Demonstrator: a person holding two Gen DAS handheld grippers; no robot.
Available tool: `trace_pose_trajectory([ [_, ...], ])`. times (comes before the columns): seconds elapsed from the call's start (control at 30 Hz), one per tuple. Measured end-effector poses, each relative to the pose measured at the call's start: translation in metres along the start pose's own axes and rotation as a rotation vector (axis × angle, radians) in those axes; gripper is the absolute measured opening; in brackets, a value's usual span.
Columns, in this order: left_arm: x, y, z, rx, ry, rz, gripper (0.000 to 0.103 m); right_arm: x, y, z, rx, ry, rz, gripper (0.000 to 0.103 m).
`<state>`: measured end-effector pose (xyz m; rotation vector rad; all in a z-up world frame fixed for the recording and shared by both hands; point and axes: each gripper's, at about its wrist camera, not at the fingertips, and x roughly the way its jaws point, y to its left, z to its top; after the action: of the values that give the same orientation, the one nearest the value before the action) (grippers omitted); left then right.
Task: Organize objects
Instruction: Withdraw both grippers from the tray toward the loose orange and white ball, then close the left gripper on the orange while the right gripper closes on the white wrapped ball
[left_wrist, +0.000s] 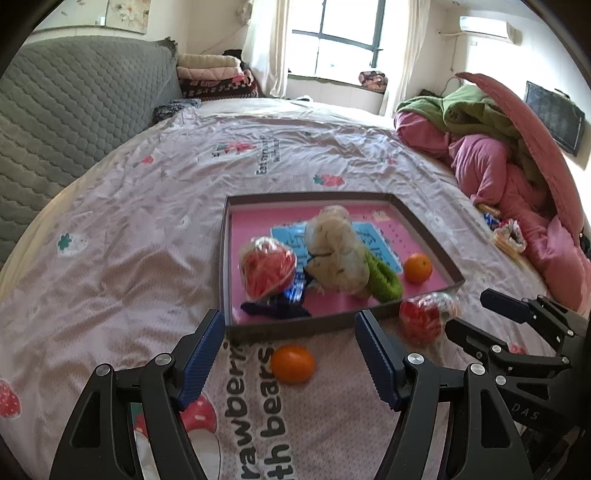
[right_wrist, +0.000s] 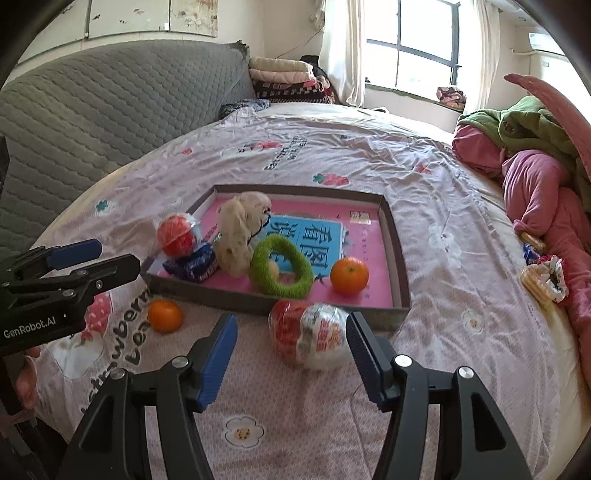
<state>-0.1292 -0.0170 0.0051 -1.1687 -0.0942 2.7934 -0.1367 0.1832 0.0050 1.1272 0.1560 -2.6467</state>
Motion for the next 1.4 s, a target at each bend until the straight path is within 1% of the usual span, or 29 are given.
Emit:
trace_pose_trajectory([
  [0.43, 0.009, 0.000, -0.022, -0.008, 0.054, -0.012, 0.074, 0.002, -0.006, -0.014, 0.020, 0.024, -0.008, 0.061],
  [1.0, 0.028, 0.002, -0.031, -0.009, 0.102, -0.013, 0.074, 0.021, -0.024, -0.019, 0.046, 0.063, -0.029, 0.061],
  [1.37, 0.049, 0.007, -0.035, -0.015, 0.139, -0.011, 0.074, 0.039, -0.034, -0.020, 0.072, 0.082, -0.005, 0.061],
  [1.4, 0.052, 0.007, -0.035, -0.018, 0.144, -0.012, 0.074, 0.041, -0.034, -0.020, 0.073, 0.083, 0.001, 0.064],
])
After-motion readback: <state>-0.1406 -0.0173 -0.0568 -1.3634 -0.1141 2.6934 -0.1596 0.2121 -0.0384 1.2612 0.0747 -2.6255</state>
